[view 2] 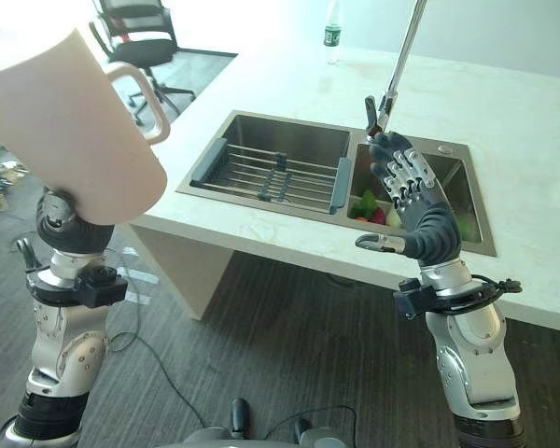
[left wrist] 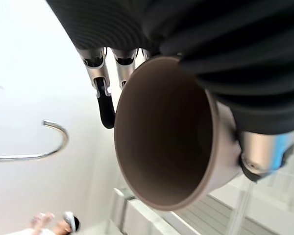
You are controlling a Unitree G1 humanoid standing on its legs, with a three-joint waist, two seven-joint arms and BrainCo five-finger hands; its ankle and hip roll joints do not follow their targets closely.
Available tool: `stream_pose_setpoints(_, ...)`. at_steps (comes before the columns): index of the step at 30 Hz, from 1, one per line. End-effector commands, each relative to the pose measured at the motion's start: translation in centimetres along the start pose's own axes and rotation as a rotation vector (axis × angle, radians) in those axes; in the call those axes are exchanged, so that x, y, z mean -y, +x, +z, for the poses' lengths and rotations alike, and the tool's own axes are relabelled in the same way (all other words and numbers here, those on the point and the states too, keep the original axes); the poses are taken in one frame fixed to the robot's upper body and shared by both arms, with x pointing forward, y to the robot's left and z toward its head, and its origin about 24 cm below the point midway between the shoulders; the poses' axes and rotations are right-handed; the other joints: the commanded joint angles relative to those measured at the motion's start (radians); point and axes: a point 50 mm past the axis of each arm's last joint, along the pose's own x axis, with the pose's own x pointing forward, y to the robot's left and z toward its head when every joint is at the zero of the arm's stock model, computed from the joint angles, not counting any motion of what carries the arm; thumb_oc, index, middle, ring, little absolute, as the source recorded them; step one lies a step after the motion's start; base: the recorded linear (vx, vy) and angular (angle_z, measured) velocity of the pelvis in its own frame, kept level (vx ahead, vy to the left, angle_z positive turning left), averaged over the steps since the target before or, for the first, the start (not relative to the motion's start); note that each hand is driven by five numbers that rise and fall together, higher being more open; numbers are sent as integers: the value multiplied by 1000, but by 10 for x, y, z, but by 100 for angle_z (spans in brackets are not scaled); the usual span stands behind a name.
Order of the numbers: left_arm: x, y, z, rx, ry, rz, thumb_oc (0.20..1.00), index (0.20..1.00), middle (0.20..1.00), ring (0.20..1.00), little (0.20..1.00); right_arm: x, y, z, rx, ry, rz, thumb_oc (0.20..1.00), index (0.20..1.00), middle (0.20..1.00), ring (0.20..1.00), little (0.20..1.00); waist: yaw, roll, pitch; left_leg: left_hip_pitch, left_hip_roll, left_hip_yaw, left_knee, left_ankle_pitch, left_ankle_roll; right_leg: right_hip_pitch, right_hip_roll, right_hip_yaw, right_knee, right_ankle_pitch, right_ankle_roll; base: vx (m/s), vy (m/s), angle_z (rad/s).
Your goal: Place the dishes in the dishwasher.
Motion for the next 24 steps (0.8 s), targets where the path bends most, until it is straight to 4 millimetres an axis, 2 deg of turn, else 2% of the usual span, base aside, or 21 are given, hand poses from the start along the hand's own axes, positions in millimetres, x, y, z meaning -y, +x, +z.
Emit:
stream_pose_setpoints(1, -7, 1, 18, 96, -3, -8, 200, 200, 200, 200, 200, 4, 0, 21, 122, -32, -30, 1000, 1000, 1000, 1000, 1000, -3, 3, -40, 112, 40, -31, -46, -14, 21, 36, 5, -38, -41, -12, 72, -109, -118, 24)
stream_pose_setpoints(3, -6, -3, 18, 84, -17, -6, 200, 200, 200, 200, 200, 4, 0, 22, 117, -52, -25, 1000, 1000, 1000, 1000, 1000, 13, 5, -28, 80, 60, -21, -41, 11, 1, 50, 4, -72, -45, -21, 67, -129, -61, 78)
stream_pose_setpoints(4, -6, -4, 17, 74, -32, -21, 200, 200, 200, 200, 200, 7, 1, 25, 122, -84, -35, 1000, 1000, 1000, 1000, 1000, 22, 5, -19, 59, 67, 41, -18, 9, -8, 59, -5, -112, -45, -35, 67, -210, -13, 123)
stream_pose_setpoints(5, -7, -3, 15, 73, -52, -35, 200, 200, 200, 200, 200, 10, 1, 26, 128, -103, -45, 1000, 1000, 1000, 1000, 1000, 11, 1, -16, 43, 75, 135, 34, -9, -5, 56, -21, -162, -45, -35, 68, -267, 19, 144)
stream_pose_setpoints(7, -7, 1, 15, 89, -58, -47, 200, 200, 200, 200, 200, 14, 5, 27, 150, -123, -38, 1000, 1000, 1000, 1000, 1000, -11, -12, -16, 48, 65, 263, 124, -85, 23, 50, -53, -248, -45, -25, 75, -306, 125, 256)
stream_pose_setpoints(8, -6, 2, 18, 109, -64, -59, 200, 200, 200, 200, 200, 17, 3, 28, 168, -126, -39, 1000, 1000, 1000, 1000, 1000, -21, -12, -30, 93, 28, 324, 160, -168, 44, 46, -65, -302, -42, -19, 91, -252, 223, 299)
stream_pose_setpoints(11, -7, 3, 18, 108, -79, -79, 200, 200, 200, 200, 200, 20, -3, 28, 162, -137, -54, 1000, 1000, 1000, 1000, 1000, -42, 6, -50, 159, 38, 399, 87, -159, 43, 38, -66, -392, -30, -12, 99, -112, 239, 192)
stream_pose_setpoints(12, -7, 4, 17, 110, -86, -84, 200, 200, 200, 200, 200, 20, -4, 27, 158, -140, -60, 1000, 1000, 1000, 1000, 1000, -43, 14, -55, 176, 33, 395, 34, -142, 40, 29, -67, -415, -20, -14, 102, -20, 300, 175)
stream_pose_setpoints(13, -8, 4, 16, 104, -91, -82, 200, 200, 200, 200, 200, 20, -5, 26, 151, -132, -62, 1000, 1000, 1000, 1000, 1000, -42, 27, -61, 200, 19, 361, -39, -115, 37, 6, -66, -433, 6, -19, 105, 28, 279, 180)
stream_pose_setpoints(16, -7, 3, 15, 85, -101, -74, 200, 200, 200, 200, 200, 19, -1, 21, 128, -126, -59, 1000, 1000, 1000, 1000, 1000, -11, 39, -64, 196, 6, 255, -48, -125, 40, -53, -78, -445, 84, -18, 119, 68, 316, 140)
stream_pose_setpoints(19, -3, 4, 11, 63, -93, -87, 200, 200, 200, 200, 200, 13, 3, 19, 131, -105, -45, 1000, 1000, 1000, 1000, 1000, 14, 39, -57, 181, 3, 211, -48, -113, 53, -97, -127, -464, 236, -11, 134, 8, 312, 91)
stream_pose_setpoints(20, -2, 4, 9, 59, -94, -98, 200, 200, 200, 200, 200, 9, 2, 18, 124, -103, -38, 1000, 1000, 1000, 1000, 1000, 19, 40, -45, 164, -1, 205, -48, -93, 72, -142, -168, -472, 369, 35, 131, -43, 311, 22)
stream_pose_setpoints(21, -1, 5, 8, 57, -98, -102, 200, 200, 200, 200, 200, 7, 0, 15, 112, -107, -31, 1000, 1000, 1000, 1000, 1000, 14, 37, -40, 157, -6, 177, -48, -92, 82, -179, -181, -429, 442, 43, 136, -41, 225, 34)
stream_pose_setpoints(22, -1, 5, 7, 57, -105, -107, 200, 200, 200, 200, 200, 7, -1, 14, 100, -110, -32, 1000, 1000, 1000, 1000, 1000, 5, 30, -36, 154, -10, 147, -48, -93, 85, -197, -171, -378, 442, 42, 138, 59, -23, 57)
stream_pose_setpoints(23, -3, 6, 8, 59, -112, -104, 200, 200, 200, 200, 200, 11, -7, 13, 86, -109, -31, 1000, 1000, 1000, 1000, 1000, -8, 16, -39, 144, -6, 101, -48, -85, 76, -180, -145, -308, 305, 16, 135, 89, -172, 73)
stream_pose_setpoints(24, -3, 6, 9, 58, -109, -100, 200, 200, 200, 200, 200, 13, -9, 14, 88, -99, -31, 1000, 1000, 1000, 1000, 1000, -13, 7, -44, 142, 2, 88, -48, -91, 69, -159, -161, -274, 201, 33, 144, 101, -224, 79)
